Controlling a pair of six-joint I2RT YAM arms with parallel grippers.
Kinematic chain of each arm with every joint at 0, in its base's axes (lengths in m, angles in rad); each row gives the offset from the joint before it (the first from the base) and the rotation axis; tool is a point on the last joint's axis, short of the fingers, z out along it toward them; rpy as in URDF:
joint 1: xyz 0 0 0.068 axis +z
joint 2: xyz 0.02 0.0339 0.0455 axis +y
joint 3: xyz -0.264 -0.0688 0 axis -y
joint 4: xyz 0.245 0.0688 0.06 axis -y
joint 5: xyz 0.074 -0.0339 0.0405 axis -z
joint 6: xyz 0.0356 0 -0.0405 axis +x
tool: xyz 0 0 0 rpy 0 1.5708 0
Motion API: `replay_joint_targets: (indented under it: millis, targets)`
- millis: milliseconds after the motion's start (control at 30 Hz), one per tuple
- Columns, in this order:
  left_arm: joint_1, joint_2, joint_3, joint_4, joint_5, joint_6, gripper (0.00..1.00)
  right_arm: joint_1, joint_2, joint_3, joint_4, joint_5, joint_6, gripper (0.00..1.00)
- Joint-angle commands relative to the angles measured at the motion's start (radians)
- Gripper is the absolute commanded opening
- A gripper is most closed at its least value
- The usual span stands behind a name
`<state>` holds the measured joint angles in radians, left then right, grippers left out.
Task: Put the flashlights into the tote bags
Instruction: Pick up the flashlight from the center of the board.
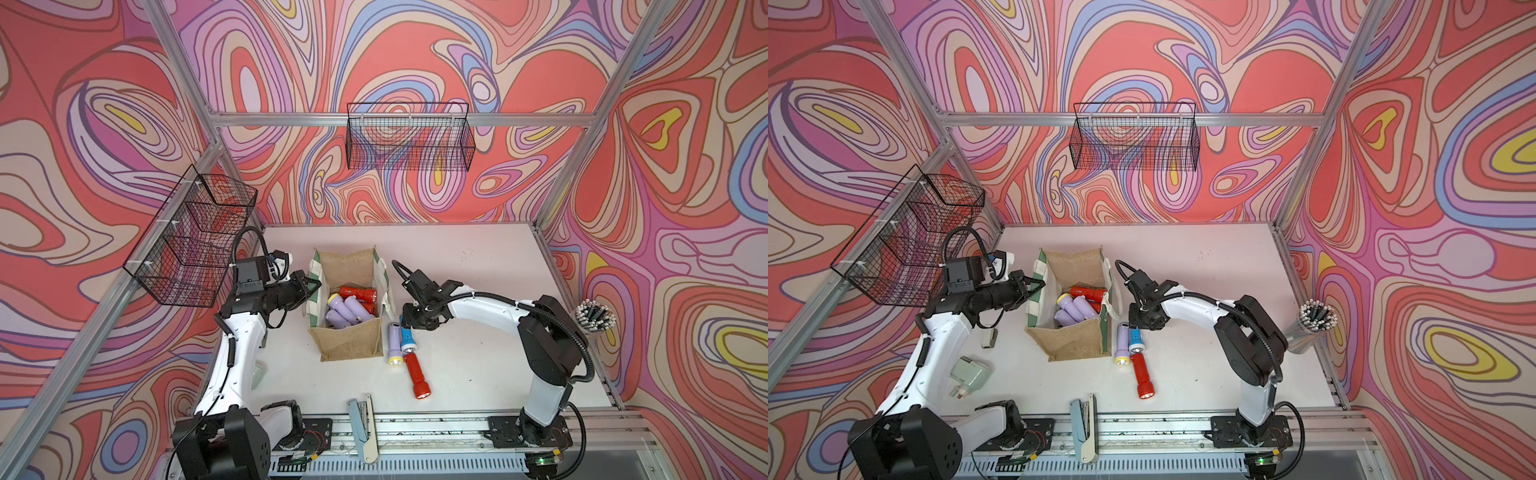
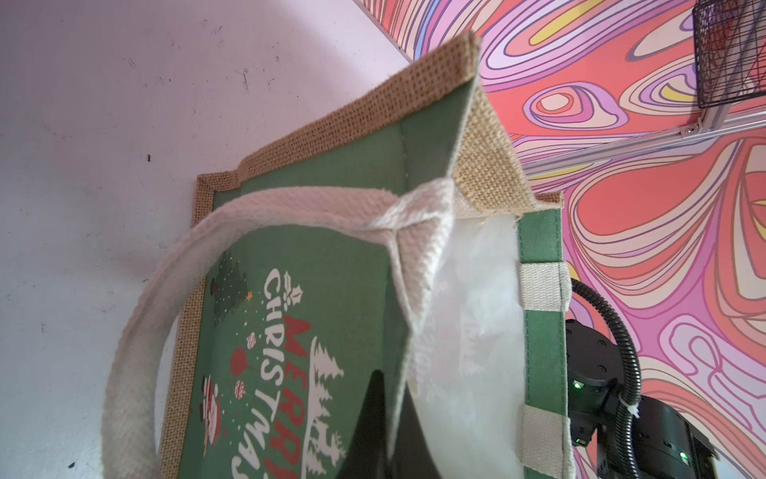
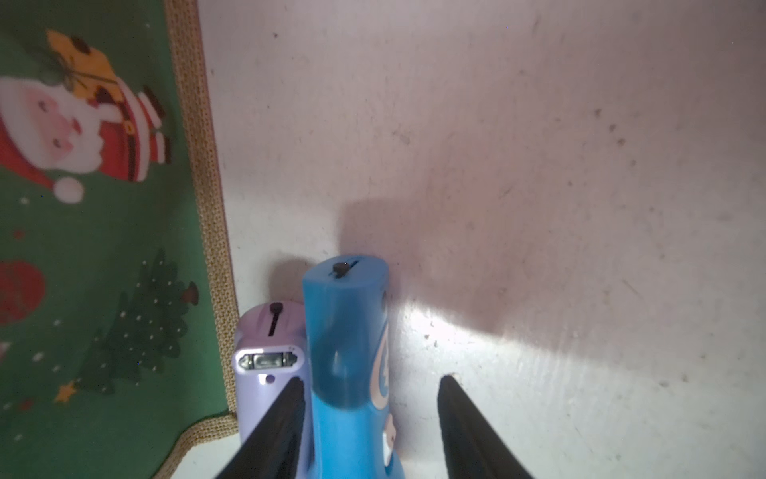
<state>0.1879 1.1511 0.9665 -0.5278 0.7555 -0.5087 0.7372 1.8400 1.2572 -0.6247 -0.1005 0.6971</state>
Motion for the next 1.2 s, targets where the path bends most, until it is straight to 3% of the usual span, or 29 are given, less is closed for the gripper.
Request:
replay_joint_targets:
  millis: [0,800,1167]
  targets:
    - [0.001,-0.024,0.002,0.02,0.018,0.01,0.0,0.008,0.039,0.039,-0.021,0.033,-0.011,0.54]
    - [-0.001,-0.016,0.003,0.021,0.023,0.012,0.0,0.058,0.186,0.131,-0.141,0.172,-0.06,0.46]
    - [0.001,-0.012,0.004,0.018,0.022,0.013,0.0,0.058,0.183,0.087,-0.15,0.257,-0.061,0.3]
